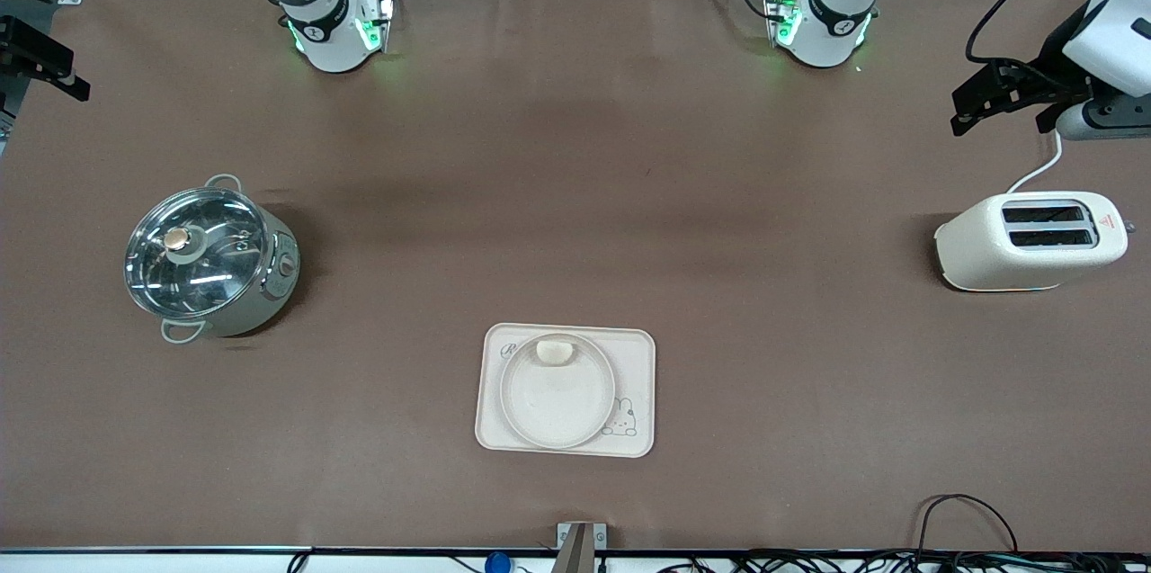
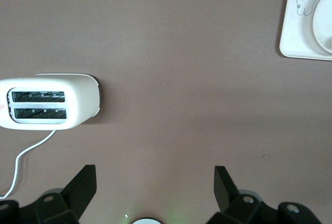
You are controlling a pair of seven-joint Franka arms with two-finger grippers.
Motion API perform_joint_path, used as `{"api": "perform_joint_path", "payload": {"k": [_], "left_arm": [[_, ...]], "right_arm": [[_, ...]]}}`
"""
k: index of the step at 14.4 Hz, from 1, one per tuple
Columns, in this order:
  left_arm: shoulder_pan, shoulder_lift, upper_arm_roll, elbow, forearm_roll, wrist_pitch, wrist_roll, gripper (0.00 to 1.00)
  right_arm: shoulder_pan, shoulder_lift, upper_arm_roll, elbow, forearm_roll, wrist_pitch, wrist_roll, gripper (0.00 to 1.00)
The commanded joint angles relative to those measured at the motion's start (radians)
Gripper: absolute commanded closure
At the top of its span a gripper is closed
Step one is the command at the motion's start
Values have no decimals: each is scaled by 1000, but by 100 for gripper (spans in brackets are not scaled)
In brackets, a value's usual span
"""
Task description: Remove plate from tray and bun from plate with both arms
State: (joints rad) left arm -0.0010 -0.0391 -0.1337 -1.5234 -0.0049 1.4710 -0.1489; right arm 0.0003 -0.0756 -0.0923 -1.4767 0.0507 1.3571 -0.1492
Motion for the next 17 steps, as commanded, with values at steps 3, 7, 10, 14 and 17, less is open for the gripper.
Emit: {"api": "perform_joint_path", "payload": {"k": [3,7,10,14,17], "left_arm": [[21,42,3,48,-12,-5,-24,0],[22,44,3,48,-1,-5,-21,0],[24,47,6,45,8,-5,-14,0],[38,47,6,46,22,-9,-11,0],[53,45,6,48,20,-9,3,0]], "right_arm": [[53,29,29,-14,44,112,224,0],[96,103,39,-14,129,216,393,0],[156,160,39,-14,129,286,496,0],[231,279,39,-14,136,445,517,0],[271,408,39,-11,259,595,542,0]]}}
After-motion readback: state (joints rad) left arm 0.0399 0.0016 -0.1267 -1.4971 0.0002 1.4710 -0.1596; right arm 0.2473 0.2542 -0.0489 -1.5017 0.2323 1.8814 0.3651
